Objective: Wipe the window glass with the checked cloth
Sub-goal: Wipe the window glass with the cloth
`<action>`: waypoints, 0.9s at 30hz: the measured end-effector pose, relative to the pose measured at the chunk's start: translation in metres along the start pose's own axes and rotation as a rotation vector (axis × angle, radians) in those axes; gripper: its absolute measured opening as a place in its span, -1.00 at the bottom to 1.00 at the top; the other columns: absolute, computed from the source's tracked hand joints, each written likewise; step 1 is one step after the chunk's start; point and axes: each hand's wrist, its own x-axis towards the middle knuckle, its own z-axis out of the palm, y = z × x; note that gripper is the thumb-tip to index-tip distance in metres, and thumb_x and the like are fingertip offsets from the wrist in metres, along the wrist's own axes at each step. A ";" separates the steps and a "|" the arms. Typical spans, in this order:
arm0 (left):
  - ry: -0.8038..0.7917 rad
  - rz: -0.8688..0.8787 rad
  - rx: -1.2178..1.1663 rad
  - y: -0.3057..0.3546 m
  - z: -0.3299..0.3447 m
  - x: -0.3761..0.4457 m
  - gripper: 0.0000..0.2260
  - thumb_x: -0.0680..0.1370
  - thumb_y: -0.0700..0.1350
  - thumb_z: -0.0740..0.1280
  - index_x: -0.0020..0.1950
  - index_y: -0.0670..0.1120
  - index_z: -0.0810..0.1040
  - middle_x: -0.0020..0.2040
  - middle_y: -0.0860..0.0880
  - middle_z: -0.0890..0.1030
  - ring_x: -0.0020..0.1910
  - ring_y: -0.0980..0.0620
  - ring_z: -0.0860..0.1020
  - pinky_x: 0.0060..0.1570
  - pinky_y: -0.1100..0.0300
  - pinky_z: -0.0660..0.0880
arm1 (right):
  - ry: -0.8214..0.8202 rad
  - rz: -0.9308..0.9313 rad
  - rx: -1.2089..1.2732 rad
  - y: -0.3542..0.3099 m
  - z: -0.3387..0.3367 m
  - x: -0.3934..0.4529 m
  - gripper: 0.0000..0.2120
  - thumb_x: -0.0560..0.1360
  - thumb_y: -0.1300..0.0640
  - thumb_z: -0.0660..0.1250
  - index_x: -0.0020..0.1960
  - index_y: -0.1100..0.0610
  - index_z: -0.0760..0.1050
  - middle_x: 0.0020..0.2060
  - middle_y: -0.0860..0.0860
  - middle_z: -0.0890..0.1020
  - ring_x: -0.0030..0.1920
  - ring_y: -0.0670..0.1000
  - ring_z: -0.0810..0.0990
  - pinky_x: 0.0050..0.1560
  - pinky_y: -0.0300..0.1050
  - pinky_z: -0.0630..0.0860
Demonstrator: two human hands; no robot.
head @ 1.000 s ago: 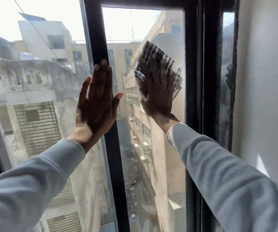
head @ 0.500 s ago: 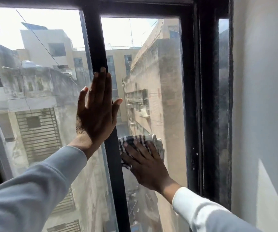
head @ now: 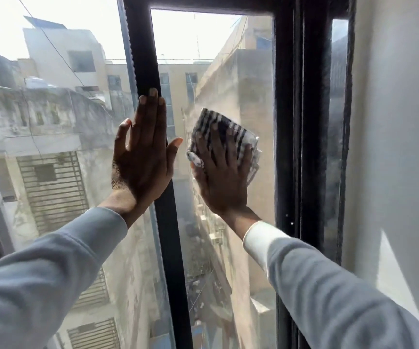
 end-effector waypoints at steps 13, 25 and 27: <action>-0.001 -0.008 0.072 -0.003 0.004 0.003 -0.34 0.83 0.20 -0.01 0.86 -0.07 -0.06 0.86 -0.06 -0.01 0.84 -0.02 0.06 0.72 0.14 -0.24 | -0.235 -0.418 -0.039 0.003 -0.012 -0.090 -0.43 0.75 -0.16 0.12 0.75 -0.13 0.24 0.75 -0.01 0.31 0.76 0.21 0.24 0.64 0.51 0.16; -0.218 -0.170 -0.307 0.025 -0.055 0.023 -0.39 0.84 0.09 0.07 0.84 -0.14 0.08 0.84 -0.14 0.13 0.81 -0.12 0.17 0.72 -0.06 0.07 | -0.206 0.136 0.727 -0.010 -0.083 0.096 -0.55 0.84 0.09 0.10 0.69 0.17 0.39 0.69 0.08 0.41 0.72 0.02 0.35 0.78 0.14 0.18; -0.230 -0.267 -0.504 0.028 -0.068 0.038 -0.45 0.85 0.00 0.11 0.83 -0.13 0.14 0.81 -0.15 0.21 0.79 -0.13 0.21 0.74 -0.01 0.10 | -0.258 0.362 1.158 -0.019 -0.109 0.102 -0.58 0.85 0.12 0.06 0.63 0.21 0.44 0.56 -0.03 0.51 0.46 -0.33 0.55 0.55 -0.33 0.43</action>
